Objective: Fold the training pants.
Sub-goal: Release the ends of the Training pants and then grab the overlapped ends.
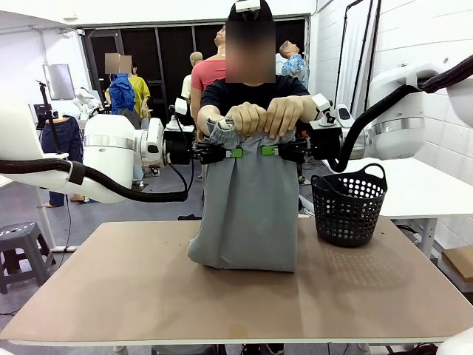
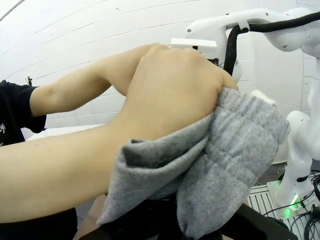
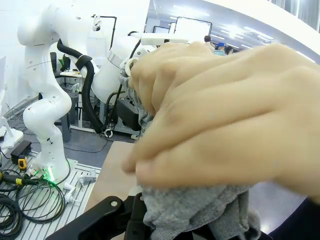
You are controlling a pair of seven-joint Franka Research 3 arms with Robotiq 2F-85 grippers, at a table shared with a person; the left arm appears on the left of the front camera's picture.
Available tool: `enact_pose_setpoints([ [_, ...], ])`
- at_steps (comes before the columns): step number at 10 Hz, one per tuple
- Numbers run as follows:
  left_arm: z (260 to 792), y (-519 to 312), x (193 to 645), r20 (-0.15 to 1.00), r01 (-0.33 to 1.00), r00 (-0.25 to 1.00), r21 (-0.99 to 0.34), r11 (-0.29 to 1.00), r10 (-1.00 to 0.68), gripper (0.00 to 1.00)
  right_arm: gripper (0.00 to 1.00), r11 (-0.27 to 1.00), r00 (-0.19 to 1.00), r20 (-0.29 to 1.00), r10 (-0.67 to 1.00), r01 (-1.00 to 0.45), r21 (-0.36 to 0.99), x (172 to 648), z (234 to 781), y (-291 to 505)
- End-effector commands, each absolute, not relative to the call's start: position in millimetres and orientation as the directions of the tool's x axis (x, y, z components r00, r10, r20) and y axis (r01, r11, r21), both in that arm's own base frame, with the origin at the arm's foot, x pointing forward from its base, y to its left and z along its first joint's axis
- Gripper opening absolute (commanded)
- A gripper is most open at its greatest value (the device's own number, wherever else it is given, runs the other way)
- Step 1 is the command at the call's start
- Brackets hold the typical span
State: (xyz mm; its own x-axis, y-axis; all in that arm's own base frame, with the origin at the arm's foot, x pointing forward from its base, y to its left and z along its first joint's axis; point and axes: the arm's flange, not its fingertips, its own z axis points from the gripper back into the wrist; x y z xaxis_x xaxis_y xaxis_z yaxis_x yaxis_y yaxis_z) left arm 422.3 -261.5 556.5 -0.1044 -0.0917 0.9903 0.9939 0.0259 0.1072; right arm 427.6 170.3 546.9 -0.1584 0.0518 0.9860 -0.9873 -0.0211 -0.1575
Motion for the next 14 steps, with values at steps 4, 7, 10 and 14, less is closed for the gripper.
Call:
enact_pose_setpoints([
  [4,559.6,-260.3,422.0,0.990,0.993,-0.112,0.115,0.028,-0.087,0.00,0.00,-0.018,-0.165,0.986,0.032,-0.986,-0.165,422.2,547.4,170.9],
  [7,559.6,-260.3,422.0,0.990,0.993,-0.112,0.115,0.028,-0.087,0.00,0.00,-0.018,-0.165,0.986,0.032,-0.986,-0.165,422.2,547.4,170.9],
  [10,559.6,-260.3,422.0,0.990,0.993,-0.112,0.115,0.028,-0.087,0.00,0.00,-0.018,-0.165,0.986,0.032,-0.986,-0.165,422.2,547.4,170.9],
  [14,559.6,-260.3,422.0,0.990,0.993,-0.112,0.115,0.028,-0.087,0.00,0.00,-0.018,-0.165,0.986,0.032,-0.986,-0.165,422.2,547.4,170.9],
])
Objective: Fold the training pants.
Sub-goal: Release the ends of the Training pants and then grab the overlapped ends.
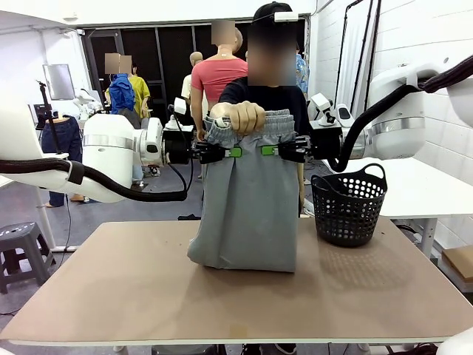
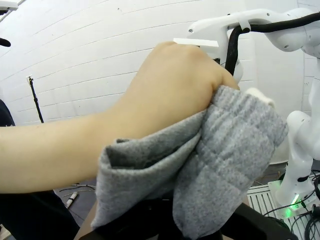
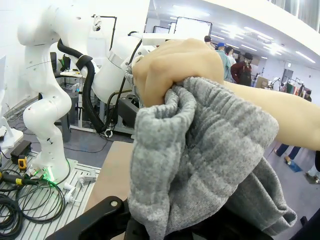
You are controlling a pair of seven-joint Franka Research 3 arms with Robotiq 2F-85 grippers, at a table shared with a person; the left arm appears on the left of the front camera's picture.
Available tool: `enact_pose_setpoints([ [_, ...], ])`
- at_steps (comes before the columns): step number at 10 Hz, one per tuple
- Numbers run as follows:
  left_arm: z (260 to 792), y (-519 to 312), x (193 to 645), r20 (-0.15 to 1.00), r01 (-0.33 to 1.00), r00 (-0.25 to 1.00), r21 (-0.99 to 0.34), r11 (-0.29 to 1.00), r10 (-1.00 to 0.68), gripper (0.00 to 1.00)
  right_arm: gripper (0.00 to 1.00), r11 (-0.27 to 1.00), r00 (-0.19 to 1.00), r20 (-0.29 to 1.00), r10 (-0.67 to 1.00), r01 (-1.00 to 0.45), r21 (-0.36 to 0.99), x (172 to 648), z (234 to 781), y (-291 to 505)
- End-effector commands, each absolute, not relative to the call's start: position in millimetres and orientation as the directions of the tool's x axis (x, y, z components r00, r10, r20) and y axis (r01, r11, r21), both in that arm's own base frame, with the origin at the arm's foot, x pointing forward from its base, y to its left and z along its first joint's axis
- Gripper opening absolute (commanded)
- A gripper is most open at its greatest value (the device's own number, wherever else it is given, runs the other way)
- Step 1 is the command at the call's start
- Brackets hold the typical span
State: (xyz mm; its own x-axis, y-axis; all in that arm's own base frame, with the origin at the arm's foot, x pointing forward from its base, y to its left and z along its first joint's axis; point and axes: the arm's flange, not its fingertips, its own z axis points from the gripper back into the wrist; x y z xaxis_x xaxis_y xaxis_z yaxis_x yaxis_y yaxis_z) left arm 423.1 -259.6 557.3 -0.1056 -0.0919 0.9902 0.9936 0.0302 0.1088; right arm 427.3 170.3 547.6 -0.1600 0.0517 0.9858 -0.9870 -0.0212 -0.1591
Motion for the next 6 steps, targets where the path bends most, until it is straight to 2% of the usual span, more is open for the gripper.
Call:
enact_pose_setpoints([
  [1,559.6,-260.3,422.0,0.990,0.993,-0.112,0.115,0.028,-0.087,0.00,0.00,-0.018,-0.165,0.986,0.032,-0.986,-0.165,422.2,547.4,170.9],
  [6,559.6,-260.3,422.0,0.990,0.993,-0.112,0.115,0.028,-0.087,0.00,0.00,-0.018,-0.165,0.986,0.032,-0.986,-0.165,422.2,547.4,170.9],
])
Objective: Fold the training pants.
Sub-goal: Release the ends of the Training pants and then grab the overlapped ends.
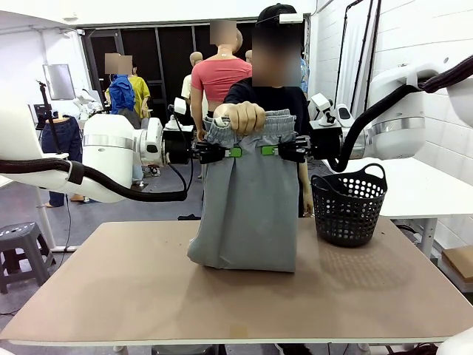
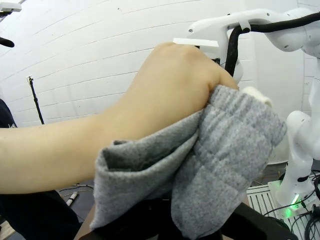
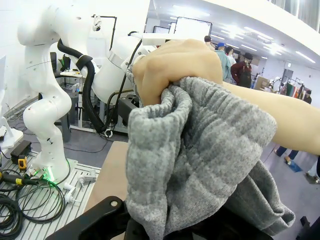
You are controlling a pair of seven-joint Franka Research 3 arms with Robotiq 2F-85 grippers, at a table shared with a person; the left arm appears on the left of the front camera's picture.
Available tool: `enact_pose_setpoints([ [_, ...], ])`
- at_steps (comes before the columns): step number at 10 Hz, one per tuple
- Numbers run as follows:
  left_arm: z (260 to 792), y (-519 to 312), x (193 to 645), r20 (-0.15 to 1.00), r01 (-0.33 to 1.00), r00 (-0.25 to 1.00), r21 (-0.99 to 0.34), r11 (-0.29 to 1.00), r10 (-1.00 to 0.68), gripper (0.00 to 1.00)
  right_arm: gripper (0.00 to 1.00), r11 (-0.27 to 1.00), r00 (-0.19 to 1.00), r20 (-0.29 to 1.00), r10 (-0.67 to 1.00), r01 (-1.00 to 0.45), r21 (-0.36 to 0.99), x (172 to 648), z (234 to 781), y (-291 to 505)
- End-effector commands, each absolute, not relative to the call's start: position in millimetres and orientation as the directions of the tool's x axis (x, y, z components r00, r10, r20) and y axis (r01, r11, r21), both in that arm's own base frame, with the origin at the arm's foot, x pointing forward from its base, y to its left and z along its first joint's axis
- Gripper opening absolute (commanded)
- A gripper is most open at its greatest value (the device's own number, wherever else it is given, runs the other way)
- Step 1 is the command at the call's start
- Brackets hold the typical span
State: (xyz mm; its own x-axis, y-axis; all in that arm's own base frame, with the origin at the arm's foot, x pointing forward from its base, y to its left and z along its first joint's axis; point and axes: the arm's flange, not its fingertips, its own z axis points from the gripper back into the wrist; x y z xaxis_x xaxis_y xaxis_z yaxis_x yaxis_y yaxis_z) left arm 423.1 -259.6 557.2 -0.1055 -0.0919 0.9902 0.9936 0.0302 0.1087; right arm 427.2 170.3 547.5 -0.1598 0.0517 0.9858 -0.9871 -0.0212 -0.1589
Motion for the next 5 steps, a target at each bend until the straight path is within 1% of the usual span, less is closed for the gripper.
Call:
enact_pose_setpoints([
  [1,559.6,-260.3,422.0,0.990,0.993,-0.112,0.115,0.028,-0.087,0.00,0.00,-0.018,-0.165,0.986,0.032,-0.986,-0.165,422.2,547.4,170.9],
  [5,559.6,-260.3,422.0,0.990,0.993,-0.112,0.115,0.028,-0.087,0.00,0.00,-0.018,-0.165,0.986,0.032,-0.986,-0.165,422.2,547.4,170.9],
])
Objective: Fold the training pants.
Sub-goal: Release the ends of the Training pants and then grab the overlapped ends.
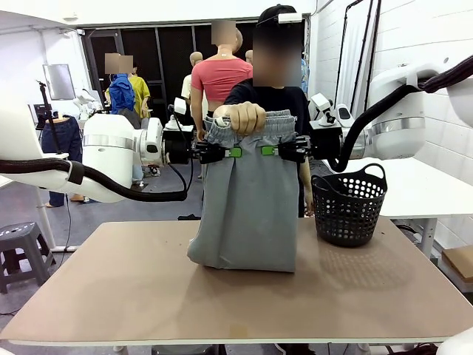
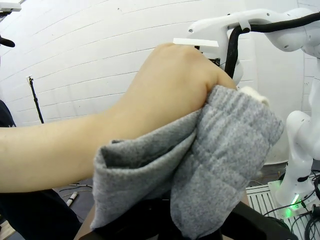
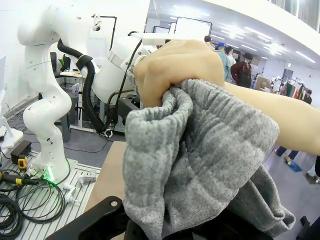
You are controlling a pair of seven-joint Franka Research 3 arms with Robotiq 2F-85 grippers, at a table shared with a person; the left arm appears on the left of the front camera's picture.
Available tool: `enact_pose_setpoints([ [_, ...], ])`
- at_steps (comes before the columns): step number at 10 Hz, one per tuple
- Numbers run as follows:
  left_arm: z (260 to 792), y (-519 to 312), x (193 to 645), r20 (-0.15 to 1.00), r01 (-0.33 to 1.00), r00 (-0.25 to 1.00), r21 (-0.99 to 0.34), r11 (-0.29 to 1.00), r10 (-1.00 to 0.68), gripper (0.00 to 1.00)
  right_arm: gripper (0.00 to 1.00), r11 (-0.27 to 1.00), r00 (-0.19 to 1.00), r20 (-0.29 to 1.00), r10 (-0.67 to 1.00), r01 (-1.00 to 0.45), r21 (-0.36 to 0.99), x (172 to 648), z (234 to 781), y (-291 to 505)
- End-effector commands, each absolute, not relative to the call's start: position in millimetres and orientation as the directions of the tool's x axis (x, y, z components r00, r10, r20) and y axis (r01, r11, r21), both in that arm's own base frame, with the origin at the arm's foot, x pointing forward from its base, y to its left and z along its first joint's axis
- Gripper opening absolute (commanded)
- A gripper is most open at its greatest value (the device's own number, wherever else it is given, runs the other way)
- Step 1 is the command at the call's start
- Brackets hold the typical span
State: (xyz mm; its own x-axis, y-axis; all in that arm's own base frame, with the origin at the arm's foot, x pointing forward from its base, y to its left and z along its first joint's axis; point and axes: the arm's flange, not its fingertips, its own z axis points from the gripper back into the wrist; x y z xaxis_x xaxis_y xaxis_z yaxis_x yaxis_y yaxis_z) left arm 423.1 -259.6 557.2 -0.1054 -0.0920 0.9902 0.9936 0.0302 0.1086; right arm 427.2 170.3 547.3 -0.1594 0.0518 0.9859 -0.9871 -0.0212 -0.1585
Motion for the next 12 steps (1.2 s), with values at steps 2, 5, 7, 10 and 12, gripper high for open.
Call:
enact_pose_setpoints([
  [2,559.6,-260.3,422.0,0.990,0.993,-0.112,0.115,0.028,-0.087,0.00,0.00,-0.018,-0.165,0.986,0.032,-0.986,-0.165,422.2,547.4,170.9],
  [5,557.2,-259.7,423.1,0.990,0.994,-0.105,0.109,0.030,-0.092,0.00,0.00,-0.024,-0.144,0.988,0.051,-0.989,-0.143,427.0,546.8,170.1],
  [7,556.2,-258.5,424.5,0.993,0.995,-0.089,0.093,0.043,-0.081,0.33,0.31,-0.029,-0.107,0.993,0.047,-0.994,-0.106,426.3,546.9,169.3],
  [10,557.2,-258.0,425.0,0.994,0.995,-0.082,0.086,0.054,-0.072,0.93,0.90,-0.022,-0.087,0.995,0.049,-0.996,-0.086,426.7,547.7,168.4],
  [12,557.7,-256.2,424.7,0.995,0.995,-0.081,0.084,0.059,-0.066,1.00,1.00,-0.016,-0.087,0.995,0.052,-0.996,-0.086,427.9,548.3,168.5],
])
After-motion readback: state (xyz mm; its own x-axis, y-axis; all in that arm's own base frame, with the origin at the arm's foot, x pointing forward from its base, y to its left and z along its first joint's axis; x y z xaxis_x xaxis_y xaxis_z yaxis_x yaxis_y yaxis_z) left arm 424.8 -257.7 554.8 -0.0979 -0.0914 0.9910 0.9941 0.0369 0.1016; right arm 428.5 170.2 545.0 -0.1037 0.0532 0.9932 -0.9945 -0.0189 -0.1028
